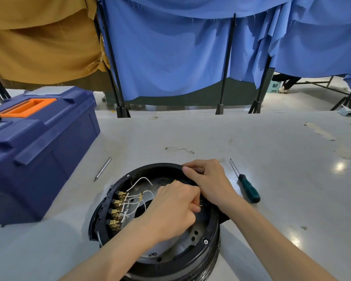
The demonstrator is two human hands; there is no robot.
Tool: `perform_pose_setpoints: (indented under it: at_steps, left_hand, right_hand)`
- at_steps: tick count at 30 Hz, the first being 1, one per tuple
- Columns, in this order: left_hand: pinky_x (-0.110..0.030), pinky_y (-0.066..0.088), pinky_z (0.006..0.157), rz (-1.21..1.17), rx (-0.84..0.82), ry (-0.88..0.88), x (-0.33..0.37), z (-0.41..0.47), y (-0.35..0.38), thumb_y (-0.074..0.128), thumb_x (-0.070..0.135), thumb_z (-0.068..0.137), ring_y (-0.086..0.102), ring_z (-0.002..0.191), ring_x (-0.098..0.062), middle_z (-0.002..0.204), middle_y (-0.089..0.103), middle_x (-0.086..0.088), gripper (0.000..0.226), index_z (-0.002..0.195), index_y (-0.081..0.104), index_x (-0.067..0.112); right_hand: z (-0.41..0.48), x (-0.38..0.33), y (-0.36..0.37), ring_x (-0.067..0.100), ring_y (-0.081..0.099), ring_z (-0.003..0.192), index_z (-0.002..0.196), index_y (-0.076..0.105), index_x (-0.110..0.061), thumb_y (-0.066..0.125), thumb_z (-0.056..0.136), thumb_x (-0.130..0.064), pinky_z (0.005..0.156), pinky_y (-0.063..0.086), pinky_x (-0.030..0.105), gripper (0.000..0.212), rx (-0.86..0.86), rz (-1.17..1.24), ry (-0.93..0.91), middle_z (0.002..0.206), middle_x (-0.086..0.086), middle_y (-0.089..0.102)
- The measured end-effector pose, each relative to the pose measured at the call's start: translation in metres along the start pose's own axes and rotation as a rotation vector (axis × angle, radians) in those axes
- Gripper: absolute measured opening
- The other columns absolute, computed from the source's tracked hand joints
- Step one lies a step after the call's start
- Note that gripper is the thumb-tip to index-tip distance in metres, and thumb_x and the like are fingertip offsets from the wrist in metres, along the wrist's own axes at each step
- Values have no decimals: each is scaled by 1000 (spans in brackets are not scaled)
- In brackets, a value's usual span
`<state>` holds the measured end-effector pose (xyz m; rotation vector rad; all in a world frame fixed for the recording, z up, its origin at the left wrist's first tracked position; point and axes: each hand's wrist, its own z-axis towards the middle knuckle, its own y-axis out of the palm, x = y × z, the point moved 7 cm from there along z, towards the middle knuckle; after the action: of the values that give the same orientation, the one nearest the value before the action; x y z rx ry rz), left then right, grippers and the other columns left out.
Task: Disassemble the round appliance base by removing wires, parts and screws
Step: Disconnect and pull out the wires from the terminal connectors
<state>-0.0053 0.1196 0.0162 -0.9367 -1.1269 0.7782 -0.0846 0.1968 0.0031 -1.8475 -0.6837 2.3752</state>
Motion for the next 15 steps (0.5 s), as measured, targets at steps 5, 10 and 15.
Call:
perform_pose_setpoints:
  at_steps: [5, 10, 15]
  left_hand:
    - [-32, 36, 68, -6, -8, -23, -2, 4, -2, 55, 4, 78, 42, 73, -15, 59, 42, 13, 40, 58, 33, 29]
    - [-31, 33, 63, -15, -27, -29, 1, 2, -3, 55, 2, 76, 51, 77, -17, 60, 44, 13, 38, 57, 34, 28]
    - [-33, 40, 68, -24, -31, -19, 2, 0, -4, 58, 4, 80, 50, 78, -19, 63, 47, 11, 35, 60, 39, 26]
  right_hand:
    - [1, 0, 0, -13, 63, 83, 98, 76, -13, 64, 91, -19, 67, 42, 0, 15, -1, -8, -7, 87, -9, 72]
    - [-1, -2, -1, -13, 63, 76, 98, 76, -13, 64, 91, -19, 65, 43, 1, 15, -1, -7, 2, 86, -8, 72]
    - [-2, -1, 0, -12, 62, 81, 99, 75, -14, 64, 91, -20, 65, 43, 0, 15, -2, -12, 12, 87, -8, 72]
